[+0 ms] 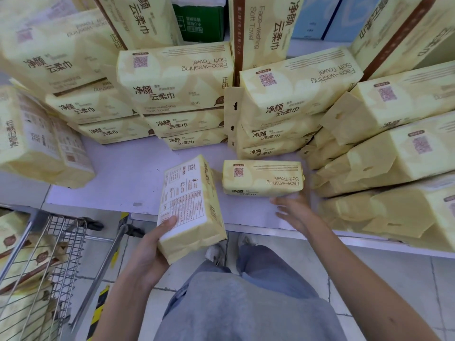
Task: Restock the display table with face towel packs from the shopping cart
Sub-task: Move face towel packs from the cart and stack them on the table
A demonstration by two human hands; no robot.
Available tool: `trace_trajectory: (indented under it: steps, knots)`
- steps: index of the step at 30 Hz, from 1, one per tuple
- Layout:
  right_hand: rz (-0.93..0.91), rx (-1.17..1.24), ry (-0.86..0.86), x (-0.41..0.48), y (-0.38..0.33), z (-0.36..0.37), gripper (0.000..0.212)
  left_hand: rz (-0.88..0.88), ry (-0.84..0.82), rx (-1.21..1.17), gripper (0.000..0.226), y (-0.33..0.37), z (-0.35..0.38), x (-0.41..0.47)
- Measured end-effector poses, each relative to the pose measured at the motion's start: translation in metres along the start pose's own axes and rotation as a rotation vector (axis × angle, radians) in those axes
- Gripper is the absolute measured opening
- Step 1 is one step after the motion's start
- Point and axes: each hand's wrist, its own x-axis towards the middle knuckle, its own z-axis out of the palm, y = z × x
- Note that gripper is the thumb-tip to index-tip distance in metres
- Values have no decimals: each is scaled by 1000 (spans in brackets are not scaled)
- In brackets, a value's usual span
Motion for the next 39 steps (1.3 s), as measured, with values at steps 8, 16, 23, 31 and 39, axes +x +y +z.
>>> trace_trajectory:
  steps: [8, 16, 23, 31, 39]
  knots:
    - [338, 642, -97, -18, -19, 73, 24, 1, -8, 22, 75, 0, 1, 3]
    - [263, 551, 18, 6, -44, 60, 49, 28, -20, -9, 36, 0, -1, 5]
    - [264, 465, 69, 4, -62, 32, 33, 8, -19, 15, 42, 2, 0, 5]
    - [360, 478, 6, -2, -53, 57, 46, -6, -8, 36, 44, 2, -2, 3]
    - [364, 563, 20, -1, -57, 78, 48, -4, -28, 38, 78, 3, -3, 6]
